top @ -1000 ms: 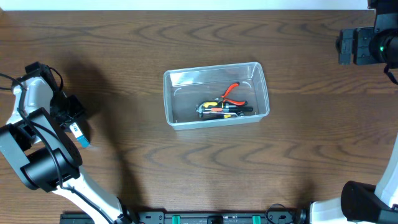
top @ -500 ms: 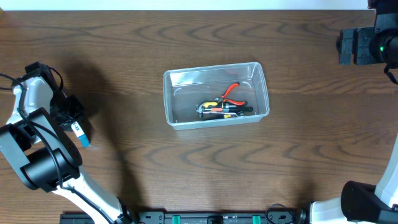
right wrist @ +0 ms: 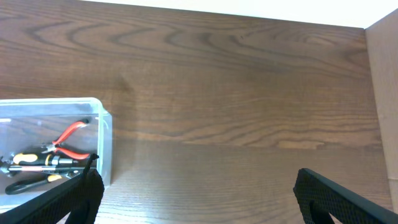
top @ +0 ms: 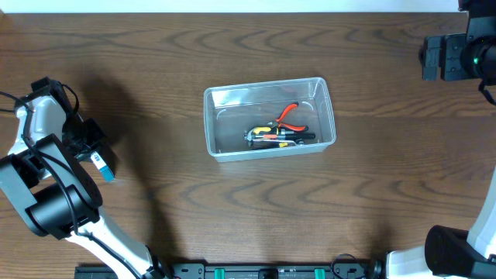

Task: Pack container
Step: 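Lower the left gripper and grasp the box by its end, then carry the box with the left gripper into the container and lower it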

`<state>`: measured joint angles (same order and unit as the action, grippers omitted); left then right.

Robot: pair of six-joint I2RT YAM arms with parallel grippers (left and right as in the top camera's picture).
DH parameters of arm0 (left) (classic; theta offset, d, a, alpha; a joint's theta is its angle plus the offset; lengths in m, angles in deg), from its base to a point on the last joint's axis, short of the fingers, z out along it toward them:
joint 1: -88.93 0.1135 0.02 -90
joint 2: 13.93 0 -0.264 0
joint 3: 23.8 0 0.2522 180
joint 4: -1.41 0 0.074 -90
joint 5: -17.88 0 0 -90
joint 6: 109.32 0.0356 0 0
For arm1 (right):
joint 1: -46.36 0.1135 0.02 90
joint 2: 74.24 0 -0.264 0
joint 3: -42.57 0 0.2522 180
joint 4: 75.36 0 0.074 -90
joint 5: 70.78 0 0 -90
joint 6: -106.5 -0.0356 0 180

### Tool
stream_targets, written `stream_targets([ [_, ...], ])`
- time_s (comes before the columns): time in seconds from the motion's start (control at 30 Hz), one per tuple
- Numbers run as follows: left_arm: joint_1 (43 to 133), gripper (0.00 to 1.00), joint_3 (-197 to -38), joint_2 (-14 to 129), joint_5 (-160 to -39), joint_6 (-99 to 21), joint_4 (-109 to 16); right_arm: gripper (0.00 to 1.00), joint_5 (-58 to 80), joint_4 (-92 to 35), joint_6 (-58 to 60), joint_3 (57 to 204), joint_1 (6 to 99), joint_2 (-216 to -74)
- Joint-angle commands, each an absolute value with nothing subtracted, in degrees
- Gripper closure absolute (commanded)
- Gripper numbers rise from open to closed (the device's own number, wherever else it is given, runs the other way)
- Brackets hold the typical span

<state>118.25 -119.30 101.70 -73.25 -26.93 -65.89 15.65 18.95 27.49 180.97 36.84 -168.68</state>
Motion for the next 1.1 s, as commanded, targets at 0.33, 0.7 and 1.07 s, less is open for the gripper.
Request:
stream_targets([
  [0.33,116.57,0.94,-123.27,93.22,-73.03,-25.73,-71.34,0.01,16.0,18.99,27.88,180.73,36.91,-168.76],
  [0.7,94.14,0.94,-125.35,71.85,-79.08,3.73,-71.18,0.01,15.78,18.99,26.98,180.73,36.91,-168.76],
  [1.07,66.45,0.94,-125.28,73.79,-83.72,28.98,-61.87,0.01,15.78,19.43,26.79,180.73,36.91,-168.76],
])
